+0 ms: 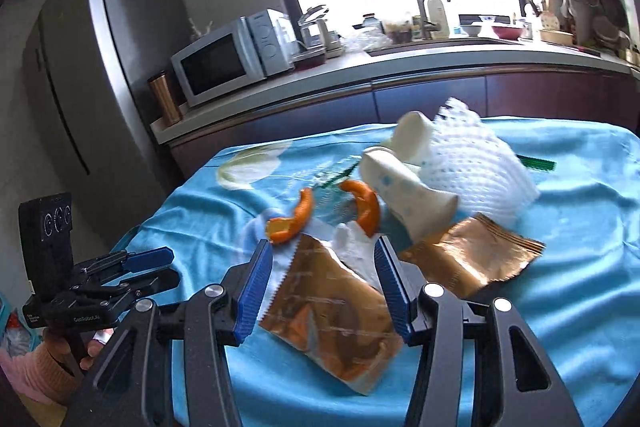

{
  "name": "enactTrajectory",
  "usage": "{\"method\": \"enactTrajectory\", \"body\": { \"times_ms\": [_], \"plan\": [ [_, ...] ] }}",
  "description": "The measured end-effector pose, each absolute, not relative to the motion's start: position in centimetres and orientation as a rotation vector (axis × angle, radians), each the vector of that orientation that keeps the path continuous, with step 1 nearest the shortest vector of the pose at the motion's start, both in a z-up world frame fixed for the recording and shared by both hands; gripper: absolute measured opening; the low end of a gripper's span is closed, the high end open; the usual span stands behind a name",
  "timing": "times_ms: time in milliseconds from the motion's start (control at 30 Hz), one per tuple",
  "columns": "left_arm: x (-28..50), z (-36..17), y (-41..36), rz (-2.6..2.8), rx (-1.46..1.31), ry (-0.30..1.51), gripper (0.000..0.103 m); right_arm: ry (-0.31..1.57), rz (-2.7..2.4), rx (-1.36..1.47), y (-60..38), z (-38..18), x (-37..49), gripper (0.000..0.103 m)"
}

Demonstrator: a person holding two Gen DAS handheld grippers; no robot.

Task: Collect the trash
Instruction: 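Grasp the gold wrapper with the left tool while the right tool grasps the crumpled tissue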

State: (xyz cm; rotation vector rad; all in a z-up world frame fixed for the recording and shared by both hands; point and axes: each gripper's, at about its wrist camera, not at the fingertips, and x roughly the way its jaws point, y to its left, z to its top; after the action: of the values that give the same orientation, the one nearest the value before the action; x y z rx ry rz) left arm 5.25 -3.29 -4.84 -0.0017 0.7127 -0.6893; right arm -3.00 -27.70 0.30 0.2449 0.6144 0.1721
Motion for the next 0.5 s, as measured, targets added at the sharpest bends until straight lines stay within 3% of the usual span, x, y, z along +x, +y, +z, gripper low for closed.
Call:
{"method": "enactTrajectory", "body": {
  "times_ms": [133,500],
  "plan": [
    [5.8,-5.5,-6.5,-0.763,0.020,0.753,0.066,0.613,0.109,0.302,-30.3,-0.7,-4.1,0.051],
    [7.8,-6.1,-13.1,-0.858,0.087,0.830,0.067,0.662,0.128,0.366,-31.7,-3.5,-4.7,0.051]
  ]
}}
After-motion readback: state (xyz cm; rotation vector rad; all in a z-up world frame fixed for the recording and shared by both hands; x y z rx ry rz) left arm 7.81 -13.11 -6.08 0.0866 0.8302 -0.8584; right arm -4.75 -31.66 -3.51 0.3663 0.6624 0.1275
